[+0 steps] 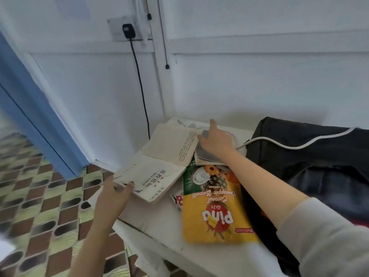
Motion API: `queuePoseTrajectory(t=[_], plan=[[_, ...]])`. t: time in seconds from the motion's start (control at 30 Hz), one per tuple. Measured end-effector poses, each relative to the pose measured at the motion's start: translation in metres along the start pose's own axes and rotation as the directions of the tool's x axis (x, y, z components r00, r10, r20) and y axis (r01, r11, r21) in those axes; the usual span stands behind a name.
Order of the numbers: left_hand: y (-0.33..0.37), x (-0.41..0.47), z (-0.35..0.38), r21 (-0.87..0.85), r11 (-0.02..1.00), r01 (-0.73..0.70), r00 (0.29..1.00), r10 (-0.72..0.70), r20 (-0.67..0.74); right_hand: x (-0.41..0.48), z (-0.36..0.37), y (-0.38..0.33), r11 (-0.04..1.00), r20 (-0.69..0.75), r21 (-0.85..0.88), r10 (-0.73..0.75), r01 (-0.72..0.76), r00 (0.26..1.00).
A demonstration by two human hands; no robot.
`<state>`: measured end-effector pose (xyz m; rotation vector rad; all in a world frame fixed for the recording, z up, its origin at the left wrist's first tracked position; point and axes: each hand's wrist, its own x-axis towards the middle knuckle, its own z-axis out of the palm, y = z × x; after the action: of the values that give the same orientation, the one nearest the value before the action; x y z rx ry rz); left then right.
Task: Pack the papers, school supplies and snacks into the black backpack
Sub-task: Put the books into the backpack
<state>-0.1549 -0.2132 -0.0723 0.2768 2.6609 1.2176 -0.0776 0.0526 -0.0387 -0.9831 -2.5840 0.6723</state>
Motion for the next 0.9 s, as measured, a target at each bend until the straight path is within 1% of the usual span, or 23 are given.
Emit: queuePoseTrajectory(t=[0.1,0.2,0.23,0.3,0.4,0.43,0.47,0.5,0.53,0.57,0.6,0.63,0.67,0.7,0.73,0.77,0.8,0.83,0.87,0.9], plan=[[-0.005,0.001,0.001,-0.141,0.990,-0.027,0.999,0.021,-0.043,0.011,0.007,-0.004,0.970,-0.016,0.239,0.051,-0.046,0.999],[-0.007,0.008,0.006,-0.217,0.976,-0.009,0.999,0.000,-0.038,0.019,0.013,-0.008,0.882,-0.050,0.447,0.190,-0.148,0.980],[-0.008,0.011,0.007,-0.253,0.967,-0.001,0.999,-0.008,-0.035,0.019,0.015,-0.009,0.852,-0.064,0.501,0.210,-0.151,0.976],[-0.010,0.014,0.009,-0.344,0.939,-0.008,0.999,-0.007,-0.044,0.012,0.017,-0.017,0.817,-0.109,0.572,0.159,-0.069,0.981],[-0.005,0.014,0.009,-0.440,0.896,-0.064,0.996,0.027,-0.088,-0.013,0.017,-0.036,0.777,-0.200,0.612,-0.030,0.149,0.979],[-0.002,0.013,0.008,-0.470,0.878,-0.087,0.993,0.041,-0.107,-0.024,0.018,-0.043,0.777,-0.222,0.583,-0.129,0.237,0.967],[0.002,0.013,0.008,-0.504,0.856,-0.112,0.991,0.059,-0.121,-0.036,0.018,-0.050,0.792,-0.227,0.512,-0.249,0.333,0.941],[0.005,0.013,0.007,-0.543,0.830,-0.130,0.989,0.069,-0.131,-0.048,0.020,-0.056,0.806,-0.209,0.405,-0.379,0.432,0.902],[0.008,0.013,0.006,-0.581,0.802,-0.139,0.988,0.078,-0.130,-0.059,0.022,-0.061,0.801,-0.174,0.273,-0.503,0.532,0.847],[0.010,0.014,0.007,-0.614,0.776,-0.143,0.989,0.087,-0.120,-0.068,0.025,-0.064,0.767,-0.137,0.133,-0.613,0.628,0.778],[0.012,0.014,0.007,-0.640,0.756,-0.137,0.990,0.093,-0.102,-0.075,0.030,-0.066,0.702,-0.115,0.001,-0.708,0.713,0.697],[0.013,0.015,0.007,-0.654,0.745,-0.131,0.991,0.099,-0.086,-0.081,0.036,-0.065,0.626,-0.098,-0.114,-0.780,0.771,0.619],[0.014,0.016,0.008,-0.649,0.750,-0.128,0.992,0.103,-0.077,-0.085,0.043,-0.064,0.563,-0.090,-0.198,-0.826,0.802,0.557],[0.015,0.018,0.008,-0.625,0.769,-0.132,0.991,0.110,-0.074,-0.088,0.049,-0.062,0.518,-0.076,-0.249,-0.853,0.818,0.517],[0.015,0.019,0.009,-0.587,0.795,-0.151,0.988,0.129,-0.079,-0.090,0.055,-0.059,0.489,-0.051,-0.268,-0.867,0.830,0.495],[0.015,0.020,0.010,-0.563,0.808,-0.172,0.985,0.148,-0.089,-0.092,0.058,-0.057,0.477,-0.030,-0.262,-0.873,0.839,0.487],[0.016,0.022,0.011,-0.558,0.808,-0.190,0.982,0.161,-0.101,-0.095,0.058,-0.054,0.487,-0.016,-0.243,-0.867,0.839,0.498],[0.017,0.022,0.012,-0.567,0.799,-0.203,0.979,0.168,-0.114,-0.097,0.057,-0.051,0.519,-0.016,-0.214,-0.849,0.828,0.528],[0.019,0.022,0.012,-0.582,0.787,-0.207,0.978,0.164,-0.127,-0.099,0.055,-0.048,0.577,-0.027,-0.173,-0.813,0.798,0.582],[0.023,0.020,0.010,-0.597,0.774,-0.211,0.977,0.158,-0.141,-0.103,0.053,-0.045,0.655,-0.053,-0.115,-0.755,0.747,0.654]])
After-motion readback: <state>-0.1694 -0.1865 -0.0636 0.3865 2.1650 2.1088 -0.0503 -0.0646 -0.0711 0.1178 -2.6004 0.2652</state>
